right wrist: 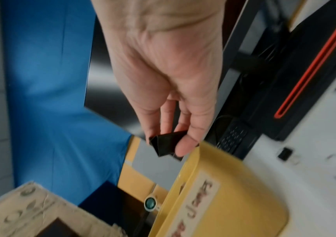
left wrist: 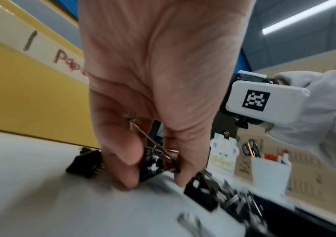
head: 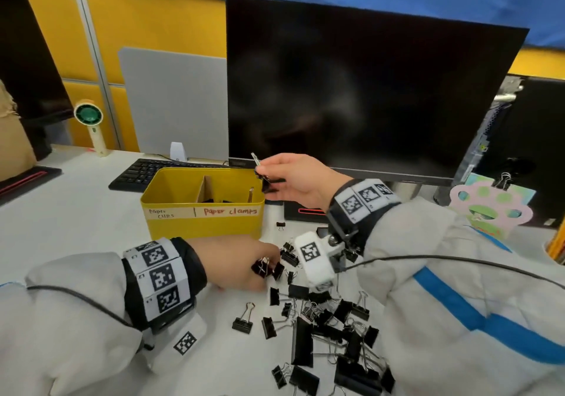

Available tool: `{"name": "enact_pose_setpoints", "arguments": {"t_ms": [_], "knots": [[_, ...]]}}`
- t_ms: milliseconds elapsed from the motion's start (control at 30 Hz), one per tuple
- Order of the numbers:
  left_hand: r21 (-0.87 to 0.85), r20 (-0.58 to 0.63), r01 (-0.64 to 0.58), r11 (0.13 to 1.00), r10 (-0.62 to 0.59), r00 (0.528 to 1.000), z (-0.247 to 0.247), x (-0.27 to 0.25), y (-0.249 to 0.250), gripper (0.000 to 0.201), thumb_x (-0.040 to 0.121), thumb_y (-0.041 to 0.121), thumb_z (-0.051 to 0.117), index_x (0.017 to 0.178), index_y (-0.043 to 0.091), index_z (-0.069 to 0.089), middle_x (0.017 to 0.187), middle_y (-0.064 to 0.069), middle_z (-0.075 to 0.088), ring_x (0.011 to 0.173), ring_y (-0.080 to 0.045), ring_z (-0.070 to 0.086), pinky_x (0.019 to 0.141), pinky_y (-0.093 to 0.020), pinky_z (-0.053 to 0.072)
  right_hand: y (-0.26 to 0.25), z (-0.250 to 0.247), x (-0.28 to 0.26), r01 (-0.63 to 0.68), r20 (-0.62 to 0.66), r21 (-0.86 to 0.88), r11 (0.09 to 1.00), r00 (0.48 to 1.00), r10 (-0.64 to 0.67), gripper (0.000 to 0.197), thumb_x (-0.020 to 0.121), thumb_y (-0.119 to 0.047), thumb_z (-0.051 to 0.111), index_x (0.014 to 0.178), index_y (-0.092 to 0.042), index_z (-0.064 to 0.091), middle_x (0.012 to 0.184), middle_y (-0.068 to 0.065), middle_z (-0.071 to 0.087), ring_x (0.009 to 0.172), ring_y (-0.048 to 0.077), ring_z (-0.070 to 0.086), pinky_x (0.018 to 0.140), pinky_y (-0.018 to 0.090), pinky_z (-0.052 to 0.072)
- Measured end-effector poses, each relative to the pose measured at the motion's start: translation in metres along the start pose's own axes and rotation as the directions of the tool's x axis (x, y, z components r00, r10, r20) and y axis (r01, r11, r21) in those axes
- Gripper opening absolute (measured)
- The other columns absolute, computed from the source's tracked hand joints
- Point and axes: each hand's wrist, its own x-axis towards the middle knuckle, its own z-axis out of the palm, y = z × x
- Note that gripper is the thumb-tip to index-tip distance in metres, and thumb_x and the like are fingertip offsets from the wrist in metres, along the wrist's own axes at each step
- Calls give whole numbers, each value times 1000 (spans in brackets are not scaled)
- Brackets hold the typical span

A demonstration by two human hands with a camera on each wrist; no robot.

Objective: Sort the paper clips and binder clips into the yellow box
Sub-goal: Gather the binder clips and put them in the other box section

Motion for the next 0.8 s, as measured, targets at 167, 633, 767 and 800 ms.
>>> {"name": "enact_pose_setpoints", "arguments": {"t_ms": [167, 633, 767, 800], "knots": [[-345, -141, -29, 938, -21, 990, -28, -10, -19, 38, 94, 38, 64, 128, 43, 50, 111, 0, 63, 74, -12, 66, 55, -25, 54, -4, 32, 15, 22, -13, -237, 971, 1000, -26, 25, 97, -9, 61, 121, -6, 66, 117, 16, 66, 107, 26, 63, 74, 33, 61], [-203, -420, 129, 971, -205, 884, -61, 19, -52, 35, 98, 54, 49, 124, 34, 60, 114, 3, 64, 95, -13, 60, 80, -30, 53, 17, -62, -95, -39, 66, -945, 326, 951, 303, 66, 74, -66, 74, 133, -43, 55, 138, -12, 51, 125, 11, 49, 106, 35, 45], [-79, -553, 165, 983, -181, 813, -57, 11, -48, 48, 92, 64, 51, 133, 40, 57, 147, 4, 45, 136, -25, 39, 113, -52, 34, 29, -64, -124, 38, 106, -959, 281, 967, 232, 75, 69, -71, 74, 135, -45, 51, 140, -20, 43, 130, 7, 42, 112, 35, 38], [-87, -609, 103, 991, -135, 782, -55, 4, -42, 47, 89, 64, 56, 129, 40, 59, 145, 6, 44, 137, -23, 36, 114, -50, 33, 29, -63, -133, 74, 135, -954, 292, 971, 197, 77, 67, -74, 73, 135, -47, 50, 137, -23, 43, 130, 5, 41, 113, 36, 38]]}}
